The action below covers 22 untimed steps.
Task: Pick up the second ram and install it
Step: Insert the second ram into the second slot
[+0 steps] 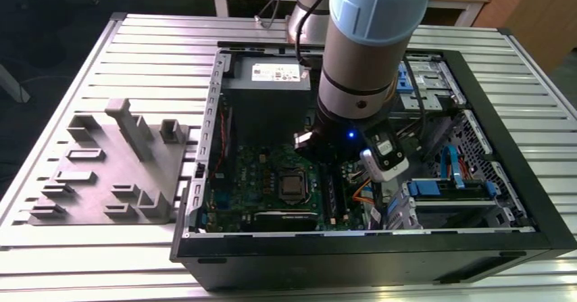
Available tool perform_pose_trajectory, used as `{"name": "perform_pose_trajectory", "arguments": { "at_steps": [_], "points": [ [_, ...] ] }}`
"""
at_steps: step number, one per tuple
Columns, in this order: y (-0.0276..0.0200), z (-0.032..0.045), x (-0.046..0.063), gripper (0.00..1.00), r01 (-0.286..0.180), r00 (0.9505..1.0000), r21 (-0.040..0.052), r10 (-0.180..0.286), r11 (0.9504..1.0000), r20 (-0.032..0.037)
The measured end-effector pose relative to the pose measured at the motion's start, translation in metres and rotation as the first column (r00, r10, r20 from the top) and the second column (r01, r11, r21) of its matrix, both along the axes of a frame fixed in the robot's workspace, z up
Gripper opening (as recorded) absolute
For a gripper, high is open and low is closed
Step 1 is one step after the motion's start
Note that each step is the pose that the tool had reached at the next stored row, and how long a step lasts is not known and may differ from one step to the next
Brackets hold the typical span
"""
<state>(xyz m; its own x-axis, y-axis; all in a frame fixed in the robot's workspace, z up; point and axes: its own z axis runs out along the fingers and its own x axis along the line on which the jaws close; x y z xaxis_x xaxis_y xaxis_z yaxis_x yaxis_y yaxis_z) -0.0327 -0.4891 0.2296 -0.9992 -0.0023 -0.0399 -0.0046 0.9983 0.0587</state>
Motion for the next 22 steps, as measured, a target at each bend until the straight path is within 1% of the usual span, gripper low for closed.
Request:
{"name": "perform_pose_trajectory", "arguments": {
  "at_steps": [2,9,12,22],
  "points": [
    [0.0000,-0.0011,0.0000,0.08,0.000,1.0000,0.0004,0.000,1.0000,0.0001],
    [0.0000,-0.0014,-0.0003,0.08,0.000,1.0000,0.0003,0.000,1.0000,0.0000],
    [0.0000,-0.0021,-0.0003,0.08,0.000,1.0000,0.0021,0.000,1.0000,0.0002],
    [0.0000,-0.0045,-0.0003,0.08,0.000,1.0000,0.0015,0.000,1.0000,-0.0001]
  ]
}}
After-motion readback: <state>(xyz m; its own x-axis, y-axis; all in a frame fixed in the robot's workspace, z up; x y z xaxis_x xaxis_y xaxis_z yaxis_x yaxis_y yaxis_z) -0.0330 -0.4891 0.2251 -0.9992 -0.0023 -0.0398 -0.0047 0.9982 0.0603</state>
